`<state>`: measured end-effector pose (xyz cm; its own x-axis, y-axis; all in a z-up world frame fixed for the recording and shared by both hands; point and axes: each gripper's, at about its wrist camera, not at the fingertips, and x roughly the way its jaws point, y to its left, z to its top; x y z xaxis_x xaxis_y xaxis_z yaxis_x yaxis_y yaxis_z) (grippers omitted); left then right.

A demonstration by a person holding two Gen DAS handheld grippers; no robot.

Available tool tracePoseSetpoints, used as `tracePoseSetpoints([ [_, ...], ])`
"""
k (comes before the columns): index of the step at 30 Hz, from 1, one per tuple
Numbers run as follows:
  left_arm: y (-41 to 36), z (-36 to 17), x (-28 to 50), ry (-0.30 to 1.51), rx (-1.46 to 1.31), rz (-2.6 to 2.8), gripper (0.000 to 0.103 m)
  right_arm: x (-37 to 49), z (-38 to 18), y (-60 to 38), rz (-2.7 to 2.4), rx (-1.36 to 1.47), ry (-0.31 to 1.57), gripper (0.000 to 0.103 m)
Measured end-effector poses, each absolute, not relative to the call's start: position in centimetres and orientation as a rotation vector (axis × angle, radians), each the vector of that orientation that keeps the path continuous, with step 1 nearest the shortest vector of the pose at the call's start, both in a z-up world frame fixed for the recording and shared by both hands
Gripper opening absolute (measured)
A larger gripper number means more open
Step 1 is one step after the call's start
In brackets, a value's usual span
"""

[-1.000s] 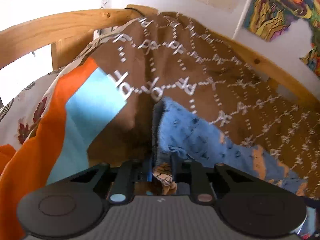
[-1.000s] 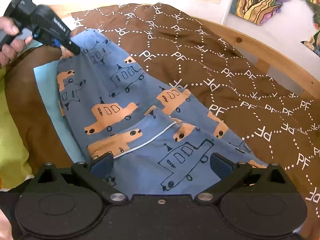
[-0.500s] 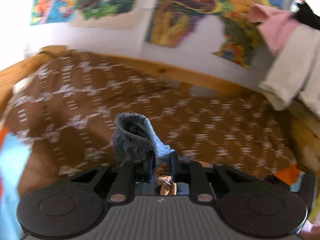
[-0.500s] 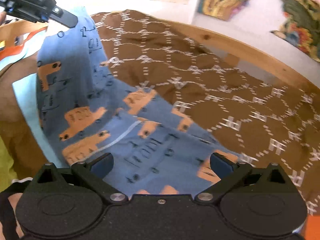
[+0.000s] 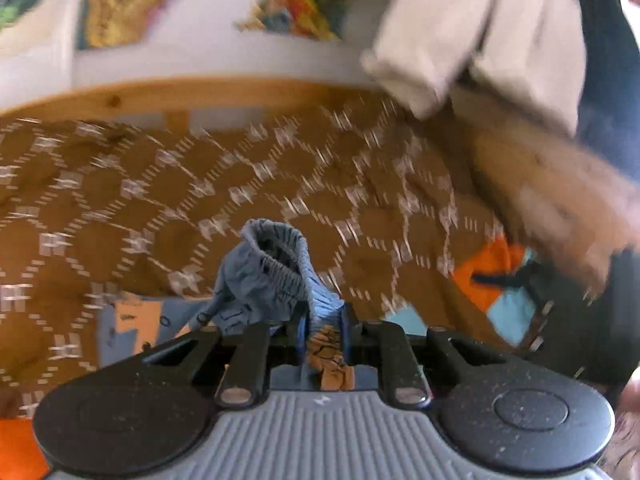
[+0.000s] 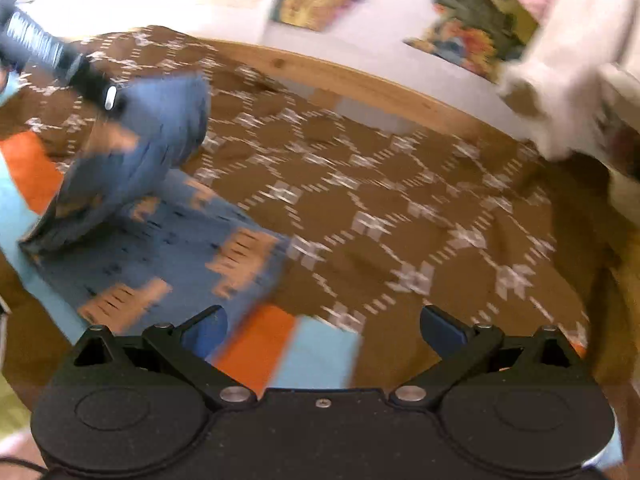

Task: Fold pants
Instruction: 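Lift the waistband with the left tool and fold it over onto the cuffs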

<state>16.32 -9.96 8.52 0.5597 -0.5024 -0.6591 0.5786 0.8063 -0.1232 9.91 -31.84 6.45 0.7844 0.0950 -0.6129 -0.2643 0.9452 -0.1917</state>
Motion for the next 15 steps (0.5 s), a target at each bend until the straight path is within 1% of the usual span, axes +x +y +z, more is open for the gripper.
tracePoseSetpoints([
  [3,-12.8,5.7,16.0,0.81,0.231,-0.675,0.022,9.6,5.9,-33.6,0.14,-0.258,0.663,0.102],
  [4,-13.4,5.1,15.6,0.819,0.263,-0.688,0.032,9.5,5.7,-34.1,0.126,-0.251,0.668,0.102],
  [5,-13.6,4.8,15.1,0.812,0.279,-0.705,0.046,9.5,5.6,-34.6,0.115,-0.246,0.673,0.102],
  [6,-13.7,4.7,14.4,0.798,0.288,-0.721,0.052,9.4,5.5,-34.9,0.109,-0.242,0.676,0.102],
  [7,-13.4,4.8,14.0,0.783,0.292,-0.723,0.063,9.3,5.4,-35.2,0.105,-0.238,0.677,0.102],
  [8,-13.3,4.8,13.6,0.769,0.294,-0.72,0.067,9.3,5.4,-35.1,0.103,-0.235,0.677,0.102],
  [12,-11.8,4.5,12.6,0.758,0.309,-0.691,0.067,10.0,5.6,-34.8,0.126,-0.201,0.674,0.102],
  [15,-11.3,3.3,12.9,0.802,0.351,-0.679,0.066,11.3,6.2,-34.5,0.181,-0.129,0.667,0.102],
])
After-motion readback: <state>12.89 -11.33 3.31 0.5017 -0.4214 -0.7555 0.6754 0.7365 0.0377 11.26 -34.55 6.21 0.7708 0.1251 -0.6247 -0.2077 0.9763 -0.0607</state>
